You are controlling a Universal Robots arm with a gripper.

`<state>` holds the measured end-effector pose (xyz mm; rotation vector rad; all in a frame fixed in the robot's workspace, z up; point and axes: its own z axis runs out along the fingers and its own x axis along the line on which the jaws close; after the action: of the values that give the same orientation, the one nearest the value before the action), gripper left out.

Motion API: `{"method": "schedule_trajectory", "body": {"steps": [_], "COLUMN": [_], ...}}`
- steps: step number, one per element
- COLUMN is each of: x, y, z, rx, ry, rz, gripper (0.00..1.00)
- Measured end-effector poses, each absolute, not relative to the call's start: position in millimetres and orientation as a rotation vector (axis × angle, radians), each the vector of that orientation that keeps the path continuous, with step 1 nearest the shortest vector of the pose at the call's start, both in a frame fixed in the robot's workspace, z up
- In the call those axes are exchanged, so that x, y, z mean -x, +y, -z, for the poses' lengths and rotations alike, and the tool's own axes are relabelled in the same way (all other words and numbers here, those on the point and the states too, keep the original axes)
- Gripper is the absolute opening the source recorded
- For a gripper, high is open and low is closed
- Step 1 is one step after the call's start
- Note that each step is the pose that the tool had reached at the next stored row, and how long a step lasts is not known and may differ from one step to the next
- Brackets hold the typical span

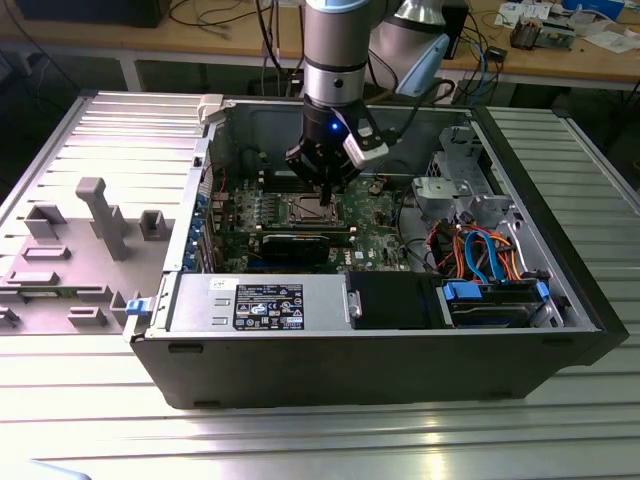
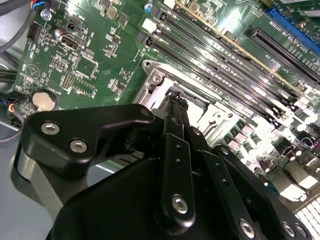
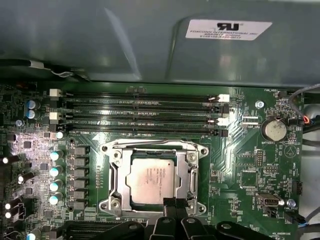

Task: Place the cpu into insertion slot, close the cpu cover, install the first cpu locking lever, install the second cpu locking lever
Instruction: 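Install the second cpu locking lever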

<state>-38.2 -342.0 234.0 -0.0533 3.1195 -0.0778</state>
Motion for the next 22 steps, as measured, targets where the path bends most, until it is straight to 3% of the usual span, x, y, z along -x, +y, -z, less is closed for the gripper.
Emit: {"method": "schedule_trajectory", "body": {"steps": [22], "x": [43.5], "y": [-373.2], "z": [-237.0], "rx": [0.053], "ry": [3.12], "rz": [0.041], "gripper": [0.11]}}
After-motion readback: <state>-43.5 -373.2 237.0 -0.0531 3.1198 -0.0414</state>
